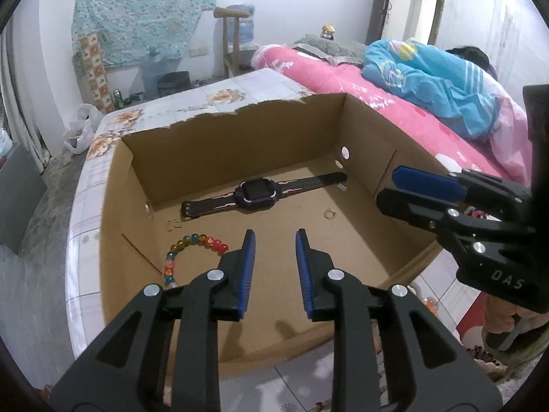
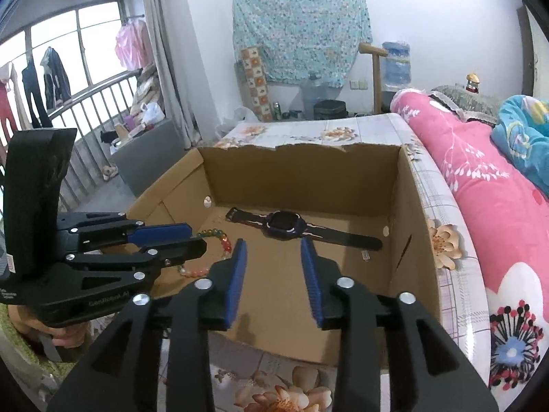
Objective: Organize jewelry
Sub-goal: 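Carry both charms over the box and open both grippers, then move both grippers back down to the charms on the table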
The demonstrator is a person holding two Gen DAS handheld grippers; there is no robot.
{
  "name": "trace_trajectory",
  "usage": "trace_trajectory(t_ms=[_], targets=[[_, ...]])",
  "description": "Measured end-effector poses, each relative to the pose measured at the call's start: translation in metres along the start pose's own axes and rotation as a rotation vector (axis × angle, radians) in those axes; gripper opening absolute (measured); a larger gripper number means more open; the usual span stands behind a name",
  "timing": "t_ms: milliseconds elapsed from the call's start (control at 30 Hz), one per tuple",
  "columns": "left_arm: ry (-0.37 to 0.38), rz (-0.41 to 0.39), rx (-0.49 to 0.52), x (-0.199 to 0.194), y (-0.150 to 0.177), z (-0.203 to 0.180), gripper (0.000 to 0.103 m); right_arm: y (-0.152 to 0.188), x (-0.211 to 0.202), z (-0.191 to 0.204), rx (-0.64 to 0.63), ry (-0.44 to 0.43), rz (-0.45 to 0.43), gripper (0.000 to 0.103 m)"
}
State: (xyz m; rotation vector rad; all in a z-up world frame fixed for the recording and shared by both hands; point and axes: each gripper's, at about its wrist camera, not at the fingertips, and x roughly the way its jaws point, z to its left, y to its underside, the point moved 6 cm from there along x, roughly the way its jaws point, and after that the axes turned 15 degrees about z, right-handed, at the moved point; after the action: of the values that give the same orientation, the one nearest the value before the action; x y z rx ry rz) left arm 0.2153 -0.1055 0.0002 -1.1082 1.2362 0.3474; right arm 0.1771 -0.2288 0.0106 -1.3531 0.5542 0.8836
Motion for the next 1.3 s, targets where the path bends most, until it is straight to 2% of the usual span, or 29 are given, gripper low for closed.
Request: trace_trajectory(t_ms=[167, 333, 533, 700, 833, 967, 1133, 1300], targets=[[0.001, -0.046, -0.013, -0.018, 0.009, 0.002, 0.029, 0.004, -0.017, 0.004, -0.01, -0.018, -0.041, 0.036], [0.017, -0.103, -0.008, -0.044, 0.032, 0.001, 0.033, 0.018, -0.048, -0.002, -0.029, -0.043, -0.098, 0.037], [0.084, -0.108, 0.036, -0.061, 0.067, -0.011, 0.036, 0.052, -0.058, -0.009, -0.032, -0.065, -0.051, 0.037], [0.157, -0.038, 0.055, -0.041, 0.091, -0.026, 0.036, 0.082, -0.04, 0.001, -0.038, -0.121, 0.059, 0.037], [0.169, 0.034, 0.073, -0.009, 0.1, -0.04, 0.036, 0.105, -0.01, 0.01, -0.038, -0.13, 0.159, 0.036], [0.136, 0.102, 0.139, 0.023, 0.106, -0.049, 0.035, 0.122, 0.012, 0.017, -0.034, -0.15, 0.231, 0.034], [0.093, 0.146, 0.226, 0.042, 0.107, -0.058, 0.033, 0.126, 0.019, 0.017, -0.022, -0.167, 0.247, 0.033], [0.099, 0.173, 0.273, 0.056, 0.104, -0.062, 0.02, 0.125, 0.022, 0.015, -0.014, -0.172, 0.249, 0.033]])
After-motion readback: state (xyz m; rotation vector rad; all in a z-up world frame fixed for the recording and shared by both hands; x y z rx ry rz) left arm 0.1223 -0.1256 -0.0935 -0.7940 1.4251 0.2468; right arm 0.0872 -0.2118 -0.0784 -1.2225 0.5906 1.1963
